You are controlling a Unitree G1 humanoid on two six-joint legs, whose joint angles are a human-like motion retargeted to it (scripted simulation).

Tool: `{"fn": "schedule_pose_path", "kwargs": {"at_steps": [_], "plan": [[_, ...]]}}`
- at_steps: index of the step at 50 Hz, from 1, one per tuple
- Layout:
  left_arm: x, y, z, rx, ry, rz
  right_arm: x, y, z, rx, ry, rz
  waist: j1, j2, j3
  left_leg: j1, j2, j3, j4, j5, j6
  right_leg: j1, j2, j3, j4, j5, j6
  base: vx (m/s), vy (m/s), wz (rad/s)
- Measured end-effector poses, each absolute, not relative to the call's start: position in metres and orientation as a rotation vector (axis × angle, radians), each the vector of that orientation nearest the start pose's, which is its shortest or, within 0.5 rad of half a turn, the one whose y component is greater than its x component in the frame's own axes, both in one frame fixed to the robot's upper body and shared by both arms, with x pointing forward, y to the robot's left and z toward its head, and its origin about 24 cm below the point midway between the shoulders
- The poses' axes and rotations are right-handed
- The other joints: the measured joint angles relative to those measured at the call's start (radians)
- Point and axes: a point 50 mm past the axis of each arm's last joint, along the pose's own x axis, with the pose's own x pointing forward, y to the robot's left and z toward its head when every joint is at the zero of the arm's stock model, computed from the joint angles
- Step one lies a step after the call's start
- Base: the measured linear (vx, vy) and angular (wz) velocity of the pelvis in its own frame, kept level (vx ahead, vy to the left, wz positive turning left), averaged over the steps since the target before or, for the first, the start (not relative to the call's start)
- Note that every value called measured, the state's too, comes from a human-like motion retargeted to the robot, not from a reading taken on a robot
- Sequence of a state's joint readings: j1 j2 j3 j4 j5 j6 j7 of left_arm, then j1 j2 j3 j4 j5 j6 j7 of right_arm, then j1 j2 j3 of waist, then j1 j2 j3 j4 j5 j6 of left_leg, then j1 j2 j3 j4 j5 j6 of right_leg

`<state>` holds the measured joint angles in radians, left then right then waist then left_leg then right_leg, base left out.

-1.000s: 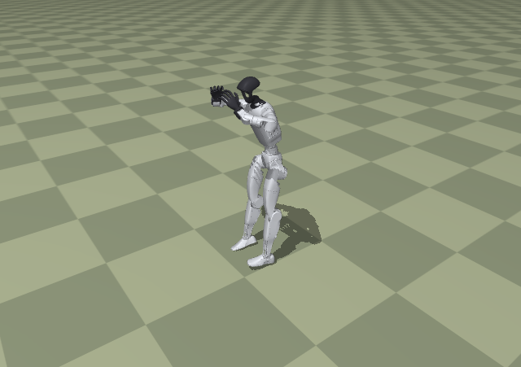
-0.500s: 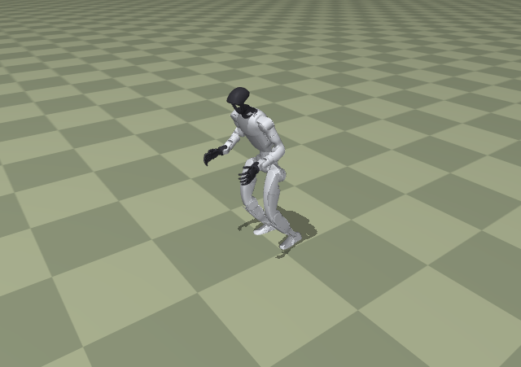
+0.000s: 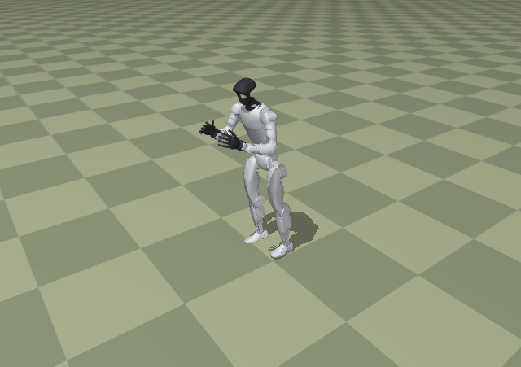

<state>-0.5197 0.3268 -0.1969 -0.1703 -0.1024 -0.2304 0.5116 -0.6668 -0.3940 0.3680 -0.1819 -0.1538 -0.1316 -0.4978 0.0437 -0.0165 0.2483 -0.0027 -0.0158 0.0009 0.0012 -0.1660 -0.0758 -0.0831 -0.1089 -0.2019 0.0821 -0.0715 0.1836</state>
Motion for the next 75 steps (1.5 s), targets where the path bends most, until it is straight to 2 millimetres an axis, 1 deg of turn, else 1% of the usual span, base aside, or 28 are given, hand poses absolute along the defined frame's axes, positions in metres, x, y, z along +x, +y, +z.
{"fn": "schedule_pose_path", "kwargs": {"at_steps": [7,9,14,21,25,27,29,32,35,37,40,43,45,48,50,52,53,54,57,59,60,63,66,68,70,71,73,75], "plan": [[0.265,0.19,0.132,0.161,-0.502,0.266,0.275,-0.152,0.136,-0.513,-0.567,-0.097,0.013,-0.025,0.014,-0.007,0.0,0.024,0.029,-0.017,0.02,-0.009,0.0,0.022,0.015,-0.007,0.03,0.01,0.01,-0.14],[0.245,0.205,0.095,0.188,-0.35,0.312,0.258,-0.171,0.097,-0.546,-0.397,-0.13,0.014,-0.029,0.018,-0.003,0.0,0.031,0.035,-0.021,0.019,-0.005,0.001,0.029,0.015,-0.006,0.033,0.01,0.01,-0.1],[0.2,0.239,0.036,0.259,-0.075,0.428,0.217,-0.215,0.042,-0.568,-0.11,-0.207,0.013,-0.028,0.044,-0.015,0.0,0.042,0.048,-0.024,0.016,-0.027,-0.002,0.04,0.039,-0.009,0.034,0.0,0.0,0.0],[0.127,0.261,0.0,0.304,0.18,0.468,0.148,-0.25,0.004,-0.635,0.154,-0.263,0.002,-0.028,0.054,-0.044,-0.007,0.049,0.067,-0.002,0.005,-0.053,-0.01,0.052,0.047,0.028,0.057,-0.02,0.01,-0.02],[0.114,0.261,-0.005,0.27,0.22,0.503,0.134,-0.254,-0.014,-0.621,0.259,-0.318,0.005,-0.033,0.134,-0.085,-0.013,0.075,0.089,0.029,0.019,-0.098,-0.013,0.079,0.06,0.054,0.042,-0.23,0.02,-0.27],[0.12,0.259,-0.002,0.225,0.203,0.529,0.138,-0.255,-0.018,-0.626,0.28,-0.337,0.007,-0.032,0.194,-0.133,-0.015,0.088,0.141,0.022,0.07,-0.149,-0.014,0.106,0.102,0.043,-0.035,-0.37,0.02,-0.36],[0.132,0.256,0.004,0.173,0.166,0.542,0.149,-0.256,-0.016,-0.628,0.266,-0.349,0.002,-0.031,0.245,-0.251,-0.012,0.095,0.312,-0.044,0.142,-0.262,-0.019,0.136,0.252,-0.024,-0.124,-0.41,0.03,-0.13],[0.157,0.244,0.016,0.123,0.082,0.525,0.166,-0.253,-0.007,-0.606,0.205,-0.358,-0.018,-0.021,0.268,-0.527,-0.001,0.087,0.702,-0.201,0.229,-0.503,-0.028,0.151,0.581,-0.187,-0.194,-0.41,0.03,0.26],[0.195,0.217,0.025,0.127,-0.006,0.46,0.193,-0.24,0.006,-0.538,0.1,-0.369,-0.038,0.012,0.272,-0.769,0.024,0.066,1.086,-0.335,0.273,-0.695,-0.038,0.12,0.895,-0.351,-0.27,-0.29,0.02,0.36],[0.236,0.189,0.033,0.145,-0.072,0.403,0.224,-0.228,0.024,-0.492,-0.023,-0.418,-0.043,0.037,0.272,-0.869,0.058,0.065,1.294,-0.387,0.238,-0.787,-0.062,0.089,1.106,-0.408,-0.288,-0.14,0.01,0.24],[0.299,0.153,0.081,0.117,-0.231,0.339,0.286,-0.198,0.084,-0.45,-0.291,-0.422,-0.052,0.043,0.272,-0.914,0.077,0.07,1.451,-0.427,0.23,-0.838,-0.081,0.083,1.276,-0.442,-0.299,-0.2,0.0,0.04],[0.342,0.127,0.18,0.026,-0.523,0.29,0.333,-0.144,0.191,-0.263,-0.654,-0.374,-0.067,0.02,0.272,-0.867,0.088,0.075,1.476,-0.418,0.233,-0.793,-0.078,0.081,1.3,-0.437,-0.332,-0.28,-0.03,-0.15],[0.347,0.108,0.261,-0.043,-0.753,0.237,0.334,-0.109,0.279,-0.18,-0.921,-0.264,-0.066,0.017,0.24,-0.847,0.085,0.075,1.389,-0.357,0.304,-0.766,-0.049,0.08,1.193,-0.384,-0.411,-0.45,-0.05,-0.22],[0.314,0.092,0.359,-0.148,-1.107,0.167,0.287,-0.071,0.384,-0.173,-1.336,-0.126,-0.093,0.026,0.214,-0.713,0.077,0.089,1.056,-0.112,0.29,-0.599,-0.038,0.032,0.814,-0.105,-0.385,-0.46,-0.05,0.17],[0.283,0.094,0.396,-0.17,-1.314,0.133,0.247,-0.055,0.422,-0.239,-1.563,-0.044,-0.126,0.018,0.171,-0.577,0.031,0.07,0.66,0.212,0.218,-0.437,-0.032,0.023,0.376,0.279,-0.279,-0.48,-0.05,0.5],[0.256,0.094,0.408,-0.098,-1.474,0.064,0.222,-0.05,0.439,-0.332,-1.697,-0.013,-0.13,-0.023,0.154,-0.337,-0.004,-0.004,0.146,0.572,0.0,-0.257,-0.027,0.061,-0.011,0.582,-0.032,-0.45,-0.15,-0.3],[0.249,0.092,0.402,-0.038,-1.492,-0.002,0.218,-0.052,0.441,-0.395,-1.702,0.004,-0.09,-0.023,0.12,-0.251,0.046,-0.017,-0.027,0.628,-0.14,-0.224,0.022,0.055,-0.095,0.576,0.051,-0.58,-0.18,-1.36],[0.241,0.102,0.401,-0.009,-1.528,-0.034,0.212,-0.063,0.439,-0.396,-1.732,0.018,-0.066,-0.023,0.06,-0.251,0.054,0.006,-0.086,0.597,-0.186,-0.235,0.033,0.015,-0.142,0.519,0.078,-0.76,-0.06,-1.53],[0.212,0.127,0.399,-0.011,-1.594,-0.16,0.197,-0.093,0.436,-0.48,-1.78,0.011,-0.012,-0.044,-0.118,-0.333,0.05,0.126,-0.088,0.425,-0.186,-0.307,-0.026,-0.163,-0.169,0.373,0.078,-0.84,0.08,-0.83],[0.199,0.139,0.393,0.007,-1.548,-0.271,0.196,-0.109,0.434,-0.595,-1.757,-0.053,0.019,-0.064,-0.181,-0.284,0.053,0.173,-0.088,0.387,-0.186,-0.265,-0.068,-0.212,-0.152,0.425,0.078,-0.45,0.02,-0.4],[0.195,0.147,0.387,0.029,-1.512,-0.292,0.197,-0.116,0.43,-0.641,-1.736,-0.08,0.025,-0.064,-0.198,-0.227,0.055,0.175,-0.088,0.379,-0.186,-0.216,-0.086,-0.209,-0.127,0.446,0.078,-0.23,-0.02,0.08],[0.192,0.187,0.36,0.158,-1.364,-0.15,0.193,-0.144,0.409,-0.766,-1.644,-0.131,0.024,-0.03,-0.118,-0.016,0.073,0.103,0.026,0.373,-0.164,-0.007,-0.079,-0.032,0.002,0.387,0.048,-0.32,-0.1,0.03],[0.183,0.235,0.313,0.306,-1.115,0.08,0.189,-0.171,0.374,-0.869,-1.474,-0.115,0.028,-0.02,-0.123,0.02,0.011,-0.033,0.216,0.396,-0.134,0.075,-0.053,0.195,0.088,0.393,0.029,-0.52,-0.06,-0.29],[0.17,0.265,0.282,0.367,-0.935,0.221,0.183,-0.191,0.352,-0.911,-1.343,-0.111,0.023,-0.014,-0.114,0.025,-0.02,-0.098,0.328,0.33,-0.146,0.123,-0.045,0.245,0.134,0.287,0.021,-0.58,-0.04,0.05],[0.152,0.295,0.253,0.387,-0.782,0.38,0.172,-0.217,0.328,-0.897,-1.202,-0.146,0.009,-0.015,-0.07,0.022,-0.006,-0.077,0.42,0.029,-0.108,0.146,-0.042,0.217,0.181,-0.033,0.0,-0.7,-0.03,0.36],[0.144,0.309,0.235,0.367,-0.702,0.475,0.169,-0.232,0.314,-0.865,-1.109,-0.178,0.002,-0.011,-0.026,0.015,0.008,-0.061,0.456,-0.148,-0.058,0.133,-0.036,0.191,0.226,-0.194,-0.039,-0.8,-0.02,0.47],[0.131,0.329,0.195,0.283,-0.547,0.639,0.162,-0.262,0.275,-0.787,-0.918,-0.305,0.007,0.005,0.082,-0.034,0.029,-0.043,0.582,-0.419,0.106,0.059,-0.021,0.158,0.396,-0.453,-0.158,-0.89,-0.02,0.4],[0.133,0.334,0.144,0.12,-0.385,0.776,0.162,-0.283,0.22,-0.677,-0.678,-0.422,0.02,0.017,0.197,-0.148,0.028,-0.049,0.775,-0.532,0.281,-0.071,-0.015,0.151,0.623,-0.577,-0.261,-0.93,-0.03,0.36]]}}
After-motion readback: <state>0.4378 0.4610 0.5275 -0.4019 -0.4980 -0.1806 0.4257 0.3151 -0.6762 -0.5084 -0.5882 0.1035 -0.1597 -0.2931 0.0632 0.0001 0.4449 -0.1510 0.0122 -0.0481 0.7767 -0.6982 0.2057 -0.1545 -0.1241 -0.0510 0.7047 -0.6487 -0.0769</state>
